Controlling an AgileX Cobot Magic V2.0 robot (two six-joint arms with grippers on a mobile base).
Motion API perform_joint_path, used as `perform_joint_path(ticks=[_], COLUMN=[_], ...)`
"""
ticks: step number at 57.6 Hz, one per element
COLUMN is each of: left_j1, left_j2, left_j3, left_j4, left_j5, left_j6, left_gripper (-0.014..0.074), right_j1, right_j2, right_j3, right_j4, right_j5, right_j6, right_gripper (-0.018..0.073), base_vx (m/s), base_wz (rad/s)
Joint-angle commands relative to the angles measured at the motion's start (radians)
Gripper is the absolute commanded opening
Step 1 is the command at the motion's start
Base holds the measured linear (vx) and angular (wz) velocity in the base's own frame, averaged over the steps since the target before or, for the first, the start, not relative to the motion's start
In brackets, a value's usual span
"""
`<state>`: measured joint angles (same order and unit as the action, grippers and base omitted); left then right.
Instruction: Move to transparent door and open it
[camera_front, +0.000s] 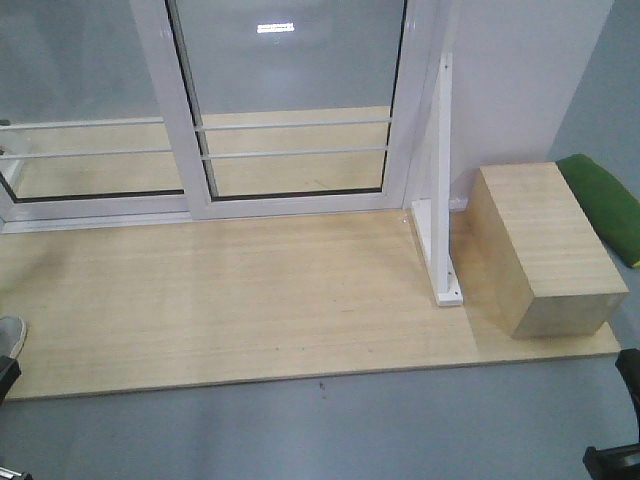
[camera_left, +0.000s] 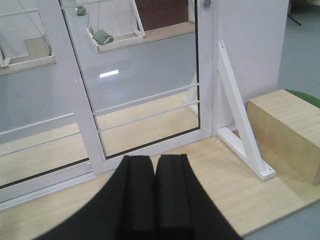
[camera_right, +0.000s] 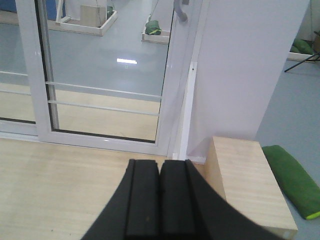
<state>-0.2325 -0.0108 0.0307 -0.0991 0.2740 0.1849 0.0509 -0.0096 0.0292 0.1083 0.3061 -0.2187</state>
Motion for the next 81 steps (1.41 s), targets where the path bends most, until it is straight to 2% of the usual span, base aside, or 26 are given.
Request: perform_joint_path(ticks=[1,51,81], left_j1=[0.002,0.002,0.002], left_j2=[-0.014,-0.014,-0.014], left_j3=[0.010,0.010,0.010], left_j4=[-0.011,-0.011,-0.011], left_j5=[-0.076,-0.076,-0.076], left_j6=[-0.009,-0.009,-0.009], left_gripper=[0.0003,0.0003,0.0003], right_j1=[-0.004,-0.004,-0.004], right_j2=[-0.016,-0.016,-0.016], right_j3=[0.005,0.005,0.005], right_j4=[-0.001,-0.001,-0.001], right_j5=[-0.079,-0.079,-0.079], right_j6=[0.000,0.000,0.000], right_gripper=[-0.0004,-0.0004,-0.0004], base_vx=[0.52,0.46,0.30], base_wz=[0.08,0.03,0.00])
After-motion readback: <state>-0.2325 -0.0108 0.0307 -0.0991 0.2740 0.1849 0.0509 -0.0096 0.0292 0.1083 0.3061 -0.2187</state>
